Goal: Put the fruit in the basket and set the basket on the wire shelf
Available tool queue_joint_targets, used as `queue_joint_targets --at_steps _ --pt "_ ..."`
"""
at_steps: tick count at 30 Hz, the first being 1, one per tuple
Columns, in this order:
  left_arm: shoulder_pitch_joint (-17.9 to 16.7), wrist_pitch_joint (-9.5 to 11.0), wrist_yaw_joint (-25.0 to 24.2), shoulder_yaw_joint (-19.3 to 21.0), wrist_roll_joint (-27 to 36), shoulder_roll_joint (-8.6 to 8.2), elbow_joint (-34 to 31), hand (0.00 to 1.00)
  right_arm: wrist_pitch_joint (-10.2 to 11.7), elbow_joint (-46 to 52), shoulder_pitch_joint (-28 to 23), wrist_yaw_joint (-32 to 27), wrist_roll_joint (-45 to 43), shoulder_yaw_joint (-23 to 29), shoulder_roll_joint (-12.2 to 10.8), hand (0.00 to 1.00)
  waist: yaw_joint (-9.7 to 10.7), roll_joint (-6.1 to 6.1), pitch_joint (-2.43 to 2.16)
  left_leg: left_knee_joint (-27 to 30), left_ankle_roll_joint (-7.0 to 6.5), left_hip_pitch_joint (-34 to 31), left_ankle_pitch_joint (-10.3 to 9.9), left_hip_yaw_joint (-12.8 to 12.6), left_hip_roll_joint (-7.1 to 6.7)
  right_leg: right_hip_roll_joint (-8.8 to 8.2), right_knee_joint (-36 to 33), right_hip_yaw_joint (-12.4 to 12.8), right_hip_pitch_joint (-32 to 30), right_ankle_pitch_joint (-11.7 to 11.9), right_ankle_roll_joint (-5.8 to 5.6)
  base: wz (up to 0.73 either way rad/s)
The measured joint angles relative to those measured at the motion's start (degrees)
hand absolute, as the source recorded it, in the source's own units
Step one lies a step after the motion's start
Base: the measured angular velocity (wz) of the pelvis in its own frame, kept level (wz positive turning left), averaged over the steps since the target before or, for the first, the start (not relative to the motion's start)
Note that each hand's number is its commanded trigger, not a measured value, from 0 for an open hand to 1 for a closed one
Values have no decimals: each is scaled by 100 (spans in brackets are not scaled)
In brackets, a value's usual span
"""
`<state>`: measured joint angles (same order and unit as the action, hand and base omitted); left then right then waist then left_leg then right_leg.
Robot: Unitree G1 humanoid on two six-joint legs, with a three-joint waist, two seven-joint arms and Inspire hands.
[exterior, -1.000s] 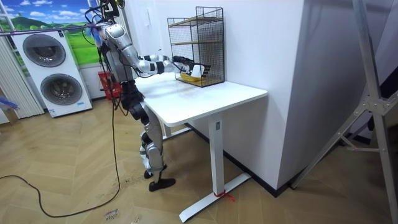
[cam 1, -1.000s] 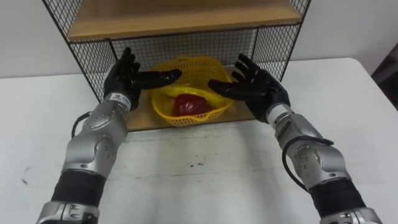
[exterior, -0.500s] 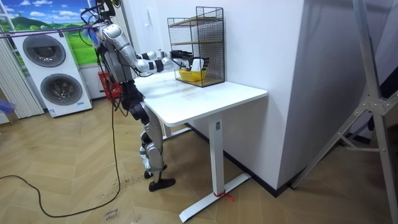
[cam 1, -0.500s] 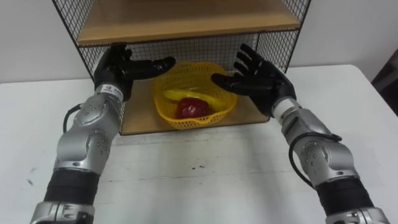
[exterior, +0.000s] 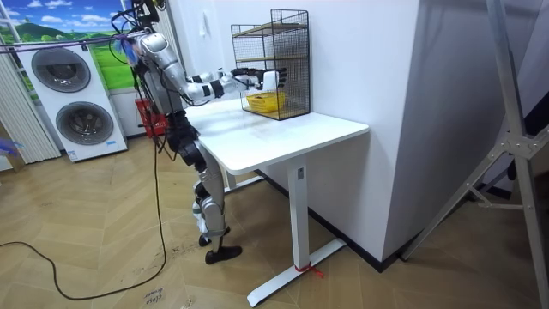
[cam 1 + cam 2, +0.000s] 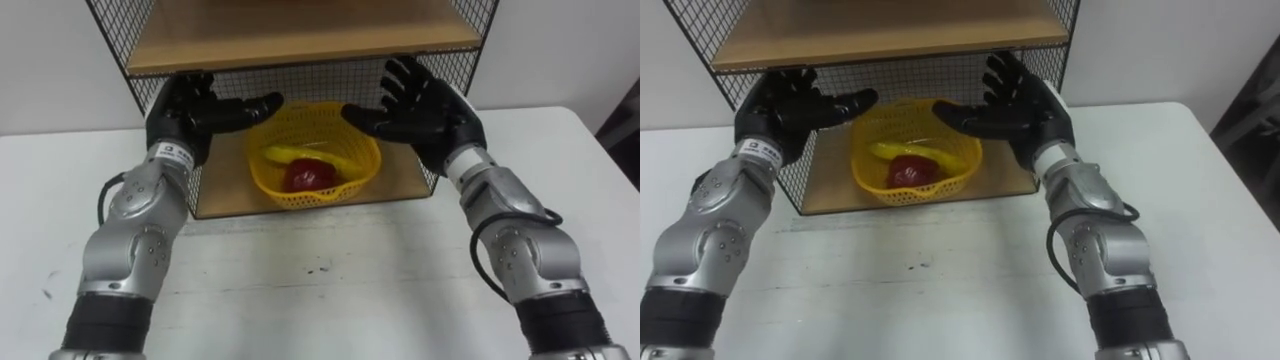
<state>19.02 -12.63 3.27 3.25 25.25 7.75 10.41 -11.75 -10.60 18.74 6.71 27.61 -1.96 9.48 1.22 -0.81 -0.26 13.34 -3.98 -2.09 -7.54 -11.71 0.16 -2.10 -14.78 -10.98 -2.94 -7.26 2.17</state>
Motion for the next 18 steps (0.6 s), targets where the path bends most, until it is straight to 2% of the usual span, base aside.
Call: queue_joint_targets --at_steps 2,4,9,13,18 --pt "-117 71 -132 0 -364 -3 -57 0 42 166 -219 104 -121 22 0 0 0 46 29 -6 9 15 -2 0 2 20 2 51 4 -6 -7 -4" --pt "-165 74 -211 0 -540 -10 -57 0 42 266 -379 224 -227 74 1 0 -2 63 40 -5 31 -12 -15 -2 2 31 4 83 -20 -15 -24 0" --pt "-438 230 -468 24 -630 -16 -156 0 104 464 -653 474 -465 162 3 0 -5 66 40 -13 4 -83 1 -39 1 26 -3 103 -112 17 5 -3" --pt "-897 428 -635 19 -736 -31 -405 0 250 591 -946 479 -598 348 1 0 19 72 36 17 4 -72 1 -49 7 13 -4 61 -83 28 19 0" --pt "-1304 458 -742 -9 -704 -27 -502 0 325 962 -1523 502 -590 381 -3 0 43 71 34 12 31 -18 -28 -53 21 10 -1 25 -23 -17 -33 1"
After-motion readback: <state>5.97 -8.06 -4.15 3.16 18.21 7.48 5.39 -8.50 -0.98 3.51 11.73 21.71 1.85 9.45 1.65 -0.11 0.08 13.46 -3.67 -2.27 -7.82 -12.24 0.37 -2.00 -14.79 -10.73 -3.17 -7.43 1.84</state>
